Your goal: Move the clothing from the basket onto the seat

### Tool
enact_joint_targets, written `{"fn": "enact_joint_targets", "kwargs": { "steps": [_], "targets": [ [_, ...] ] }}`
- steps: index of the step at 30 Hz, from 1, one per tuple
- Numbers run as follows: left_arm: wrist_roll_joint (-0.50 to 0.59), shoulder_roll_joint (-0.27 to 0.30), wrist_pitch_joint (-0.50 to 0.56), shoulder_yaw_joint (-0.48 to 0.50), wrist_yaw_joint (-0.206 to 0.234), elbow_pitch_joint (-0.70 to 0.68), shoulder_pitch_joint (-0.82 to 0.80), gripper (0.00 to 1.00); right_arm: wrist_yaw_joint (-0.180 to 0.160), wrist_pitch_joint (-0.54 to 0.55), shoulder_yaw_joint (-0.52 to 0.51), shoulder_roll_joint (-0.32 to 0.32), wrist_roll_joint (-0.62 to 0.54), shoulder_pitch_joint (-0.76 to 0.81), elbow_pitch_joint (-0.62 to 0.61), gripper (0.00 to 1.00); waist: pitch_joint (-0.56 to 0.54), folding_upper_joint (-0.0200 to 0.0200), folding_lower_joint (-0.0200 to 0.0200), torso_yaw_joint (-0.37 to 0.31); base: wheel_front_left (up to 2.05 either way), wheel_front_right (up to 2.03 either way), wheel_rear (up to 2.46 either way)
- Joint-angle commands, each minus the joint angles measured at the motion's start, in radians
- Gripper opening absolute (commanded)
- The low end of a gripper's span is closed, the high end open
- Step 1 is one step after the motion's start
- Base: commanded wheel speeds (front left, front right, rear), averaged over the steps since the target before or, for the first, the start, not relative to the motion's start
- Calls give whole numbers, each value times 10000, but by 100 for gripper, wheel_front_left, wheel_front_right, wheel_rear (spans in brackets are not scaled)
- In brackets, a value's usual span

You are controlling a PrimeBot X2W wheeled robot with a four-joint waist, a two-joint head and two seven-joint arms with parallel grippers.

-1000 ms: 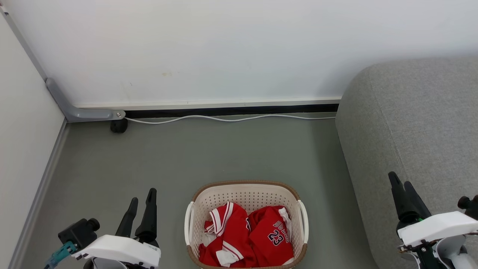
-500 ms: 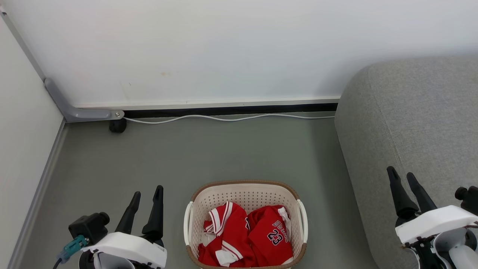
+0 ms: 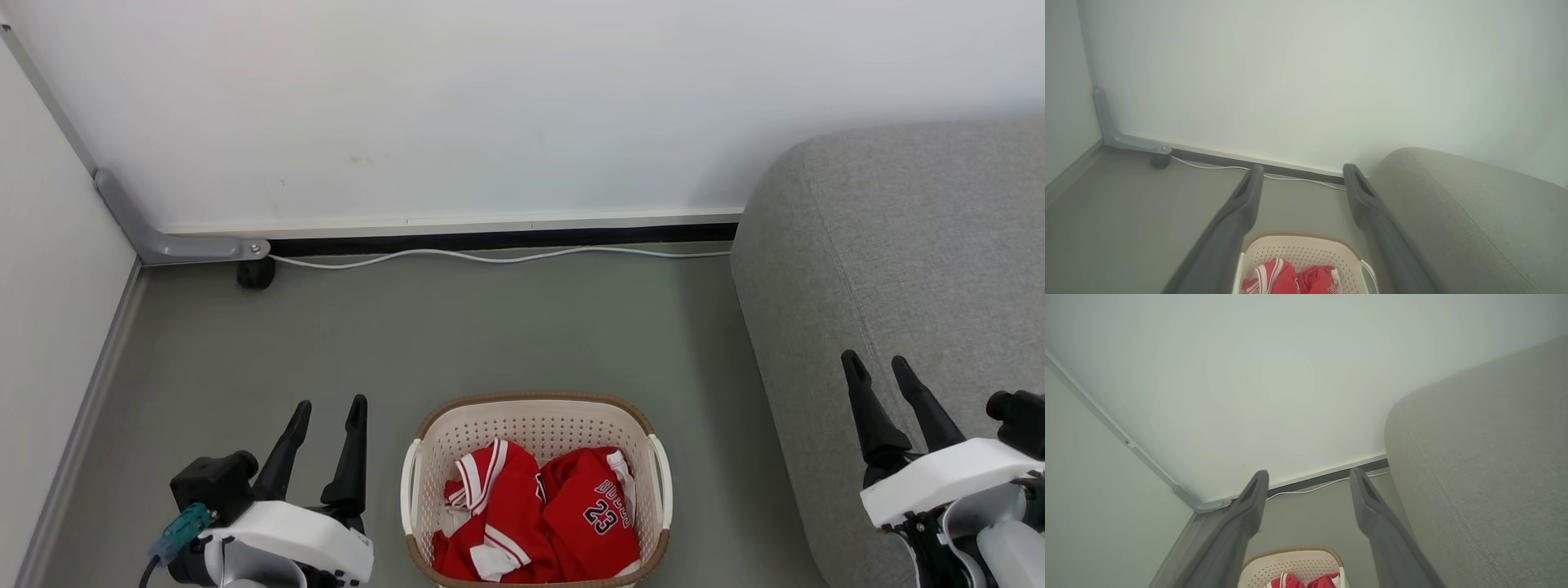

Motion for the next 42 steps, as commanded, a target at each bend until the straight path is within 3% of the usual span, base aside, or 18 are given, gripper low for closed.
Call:
{"fn": "enact_joint_targets", "kwargs": {
  "steps": [1, 25, 42],
  "targets": [
    [435, 158, -171, 161, -56, -241, -595, 100, 64, -221, 194, -291, -381, -414, -179, 100, 5, -1, 0, -10, 0, 0, 0],
    [3157, 224, -875, -132, 79, -138, -835, 100, 73, -925, 872, -878, -2374, -804, -2, 100, 57, -1, 0, -90, 0, 0, 0],
    [3089, 224, -876, -6, 264, -8, -862, 100, 73, -926, 627, -828, -2395, -783, 68, 100, 121, -1, 0, -103, 0, 0, 0]
  ]
}}
